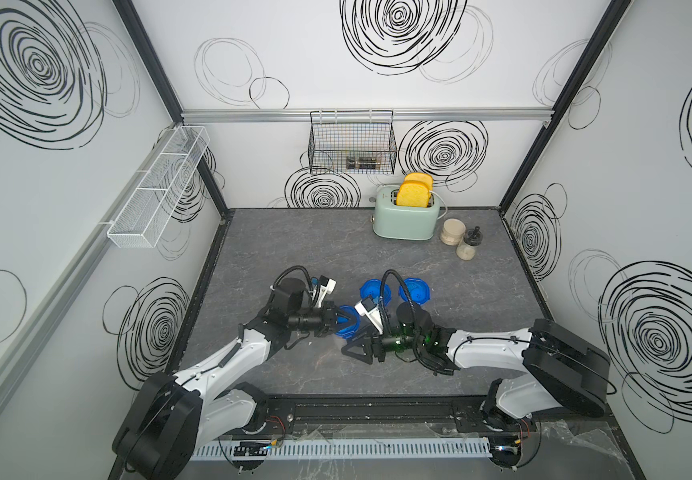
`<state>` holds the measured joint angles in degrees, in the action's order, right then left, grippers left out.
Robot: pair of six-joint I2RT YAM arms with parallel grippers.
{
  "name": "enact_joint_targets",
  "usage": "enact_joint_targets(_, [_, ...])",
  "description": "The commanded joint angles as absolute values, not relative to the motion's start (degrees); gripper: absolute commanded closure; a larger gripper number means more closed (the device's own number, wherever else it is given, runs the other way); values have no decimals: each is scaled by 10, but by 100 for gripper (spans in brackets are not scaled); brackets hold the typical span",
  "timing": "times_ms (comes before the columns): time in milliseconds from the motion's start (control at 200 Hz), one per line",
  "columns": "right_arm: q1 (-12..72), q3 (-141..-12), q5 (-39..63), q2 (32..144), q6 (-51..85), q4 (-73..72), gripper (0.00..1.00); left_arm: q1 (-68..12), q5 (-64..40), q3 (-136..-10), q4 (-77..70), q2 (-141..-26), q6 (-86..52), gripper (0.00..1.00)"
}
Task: Take out toiletry kits
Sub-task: Unfasten the latch on the container.
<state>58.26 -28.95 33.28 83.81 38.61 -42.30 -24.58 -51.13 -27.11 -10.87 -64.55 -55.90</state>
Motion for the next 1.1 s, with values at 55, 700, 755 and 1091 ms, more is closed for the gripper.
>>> enact_joint_targets(55, [596,-293,310,840,399,-535,36,-243,-479,-240,-59,-665,-547,100])
enact_joint_targets(700, [599,-269,305,857,449,-652,36,-242,-475,-222,-78,-670,-551,100])
enact_joint_targets(755, [600,-272,316,861,436,-658,36,-243,-475,-221,-80,-672,-552,100])
enact_joint_targets(1091, [600,-264,336,878,400,-757,36,-246,-456,-219,-74,-673,-549,100])
